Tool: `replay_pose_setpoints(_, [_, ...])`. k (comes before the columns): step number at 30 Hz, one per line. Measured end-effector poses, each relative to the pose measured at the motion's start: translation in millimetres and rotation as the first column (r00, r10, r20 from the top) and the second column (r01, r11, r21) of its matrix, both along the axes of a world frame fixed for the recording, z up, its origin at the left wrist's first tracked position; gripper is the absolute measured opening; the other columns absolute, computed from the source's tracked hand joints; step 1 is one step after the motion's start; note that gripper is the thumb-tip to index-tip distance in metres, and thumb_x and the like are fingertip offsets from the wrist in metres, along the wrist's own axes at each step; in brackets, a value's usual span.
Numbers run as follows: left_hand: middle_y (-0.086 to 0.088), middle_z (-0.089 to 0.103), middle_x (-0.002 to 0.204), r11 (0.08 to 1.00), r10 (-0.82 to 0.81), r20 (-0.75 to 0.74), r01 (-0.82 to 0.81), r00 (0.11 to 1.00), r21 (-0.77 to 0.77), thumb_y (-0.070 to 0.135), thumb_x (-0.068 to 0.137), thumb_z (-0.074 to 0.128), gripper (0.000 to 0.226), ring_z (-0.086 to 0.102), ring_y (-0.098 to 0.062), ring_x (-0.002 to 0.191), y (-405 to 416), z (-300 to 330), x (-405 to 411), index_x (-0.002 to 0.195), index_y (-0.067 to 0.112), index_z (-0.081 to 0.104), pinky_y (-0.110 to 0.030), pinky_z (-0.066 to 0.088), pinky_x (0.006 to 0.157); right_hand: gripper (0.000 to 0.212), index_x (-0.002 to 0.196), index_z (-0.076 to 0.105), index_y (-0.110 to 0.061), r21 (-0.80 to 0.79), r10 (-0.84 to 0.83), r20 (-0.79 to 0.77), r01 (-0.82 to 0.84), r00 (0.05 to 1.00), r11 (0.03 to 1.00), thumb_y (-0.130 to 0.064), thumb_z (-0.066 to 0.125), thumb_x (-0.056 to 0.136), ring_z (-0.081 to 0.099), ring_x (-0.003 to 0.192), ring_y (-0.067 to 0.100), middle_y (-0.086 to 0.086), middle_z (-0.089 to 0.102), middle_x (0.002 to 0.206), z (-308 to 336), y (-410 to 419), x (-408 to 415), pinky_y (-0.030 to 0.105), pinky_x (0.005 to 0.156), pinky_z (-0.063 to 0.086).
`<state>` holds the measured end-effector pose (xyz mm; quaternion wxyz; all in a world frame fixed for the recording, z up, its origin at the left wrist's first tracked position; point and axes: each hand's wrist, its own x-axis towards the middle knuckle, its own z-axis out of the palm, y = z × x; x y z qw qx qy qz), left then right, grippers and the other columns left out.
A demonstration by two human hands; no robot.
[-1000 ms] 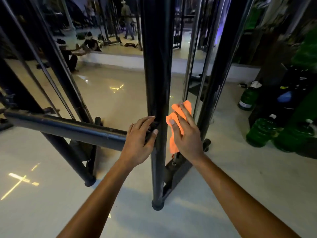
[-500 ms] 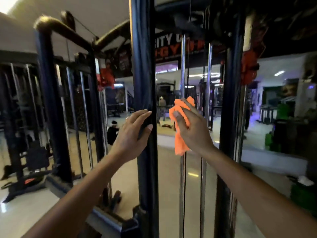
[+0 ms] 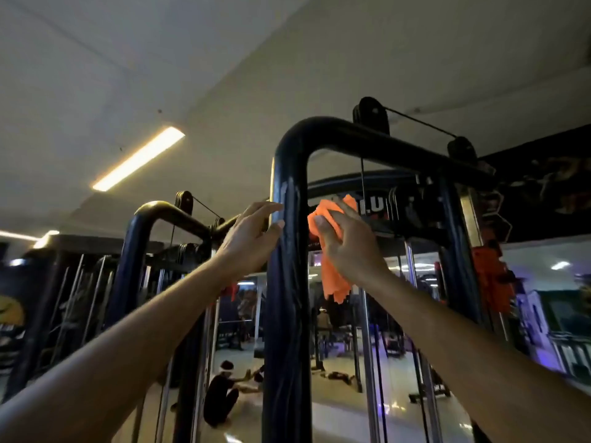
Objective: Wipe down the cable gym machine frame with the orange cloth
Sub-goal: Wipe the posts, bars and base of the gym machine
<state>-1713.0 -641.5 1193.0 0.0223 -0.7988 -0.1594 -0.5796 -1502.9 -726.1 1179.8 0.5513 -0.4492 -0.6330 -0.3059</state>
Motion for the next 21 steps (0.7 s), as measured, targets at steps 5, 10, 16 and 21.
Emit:
replay_pose_setpoints(5, [0.009, 0.044, 0.159, 0.994, -0.082, 0.078, 0.087, 0.994, -0.067, 0.035, 0.112, 0.052, 0.040, 0.046, -0.012, 0.139, 18.5, 50.6, 0.3, 0.152, 0.030, 0.057, -0.035, 0.040, 0.115, 0.054, 0.160, 0.050, -0.027, 0.103, -0.030, 0.022, 0.028, 0.999, 0.994, -0.053, 0.041, 0.114, 0.027, 0.161, 0.025, -0.005, 0.032, 0.175, 54.3, 39.5, -17.2, 0.055, 0.129, 0.030])
replay_pose_setpoints(10, [0.005, 0.046, 0.159, 0.979, -0.172, 0.156, 0.186, 0.973, -0.080, 0.034, 0.114, 0.047, 0.036, 0.049, -0.015, 0.137, 48.6, 81.1, -5.1, 0.148, 0.035, 0.059, -0.020, 0.041, 0.096, 0.071, 0.170, -0.009, -0.045, 0.016, -0.157, 0.022, 0.156, 0.987, 0.988, -0.070, 0.018, 0.109, -0.016, 0.164, 0.037, -0.014, -0.016, 0.178, 50.3, 90.4, -50.9, 0.070, 0.127, -0.008])
replay_pose_setpoints(16, [-0.001, 0.044, 0.164, 0.968, -0.236, 0.108, 0.244, 0.966, -0.067, 0.029, 0.116, 0.042, 0.040, 0.044, -0.014, 0.139, 82.3, 100.5, -3.9, 0.153, 0.029, 0.055, -0.030, 0.031, 0.105, 0.070, 0.172, -0.007, -0.034, 0.104, -0.205, -0.070, 0.212, 0.976, 0.972, -0.061, 0.020, 0.113, -0.017, 0.165, 0.037, -0.008, -0.015, 0.179, 68.7, 118.4, -55.6, 0.065, 0.131, -0.001])
replay_pose_setpoints(21, [0.001, 0.051, 0.158, 0.904, -0.387, 0.097, 0.398, 0.917, -0.156, 0.035, 0.117, 0.037, 0.042, 0.046, -0.019, 0.146, 88.9, 127.3, 6.1, 0.156, 0.025, 0.051, -0.041, 0.037, 0.118, 0.072, 0.171, -0.004, -0.034, 0.087, -0.144, -0.099, 0.153, 0.985, 0.984, -0.063, 0.027, 0.113, 0.006, 0.165, 0.037, -0.004, -0.010, 0.180, 115.5, 115.8, -59.8, 0.063, 0.125, 0.030])
